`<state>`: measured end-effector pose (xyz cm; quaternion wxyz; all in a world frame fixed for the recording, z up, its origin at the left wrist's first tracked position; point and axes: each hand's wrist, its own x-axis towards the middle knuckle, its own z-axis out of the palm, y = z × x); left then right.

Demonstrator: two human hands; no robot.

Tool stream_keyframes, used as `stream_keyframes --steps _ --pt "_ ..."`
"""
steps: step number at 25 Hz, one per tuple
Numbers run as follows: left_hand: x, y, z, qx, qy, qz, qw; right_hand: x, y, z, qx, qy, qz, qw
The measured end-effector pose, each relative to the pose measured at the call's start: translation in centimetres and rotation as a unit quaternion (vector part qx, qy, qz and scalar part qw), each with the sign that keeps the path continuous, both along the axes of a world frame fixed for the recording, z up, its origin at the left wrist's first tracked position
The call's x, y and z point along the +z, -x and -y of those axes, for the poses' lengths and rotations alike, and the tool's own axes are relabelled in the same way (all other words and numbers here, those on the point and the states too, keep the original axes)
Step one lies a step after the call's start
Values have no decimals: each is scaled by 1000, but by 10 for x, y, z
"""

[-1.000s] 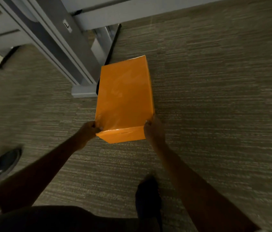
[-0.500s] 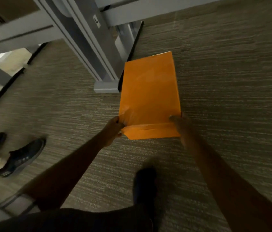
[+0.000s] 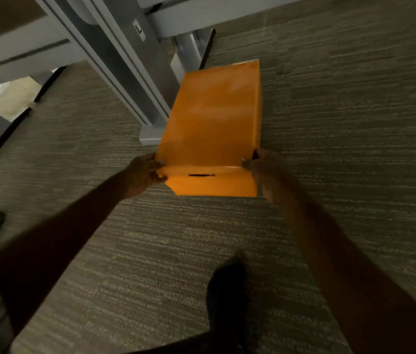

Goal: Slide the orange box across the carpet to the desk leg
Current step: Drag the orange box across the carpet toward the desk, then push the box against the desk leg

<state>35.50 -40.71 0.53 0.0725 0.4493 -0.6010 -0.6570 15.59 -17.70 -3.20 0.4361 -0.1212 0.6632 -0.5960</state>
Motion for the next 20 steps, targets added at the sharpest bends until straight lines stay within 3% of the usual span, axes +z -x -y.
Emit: stream_keyframes --steps 6,8,9,10,11,12,14,17,20 --pt "14 7 39 -16 73 33 997 -6 -13 34 -7 29 -30 999" --pt "15 13 46 -47 184 104 976 -15 -14 44 -13 39 -41 998" --pt "14 15 50 -106 296 177 933 -22 -17 48 -10 27 -60 998" --pt "9 15 52 -187 407 251 858 -28 -21 51 -3 8 -88 996" --pt "2 16 47 -264 479 291 785 -34 -28 52 1 -14 -120 993" --pt "-7 18 39 -322 507 302 740 -38 -35 55 -1 -38 -155 987" --pt "-27 25 21 -374 516 298 710 -44 -49 56 -24 -80 -289 954" --pt "-48 27 10 -372 518 300 710 -52 -62 56 48 -90 -507 856" --pt "-57 23 11 -356 537 296 705 -64 -65 57 152 -134 -546 813"
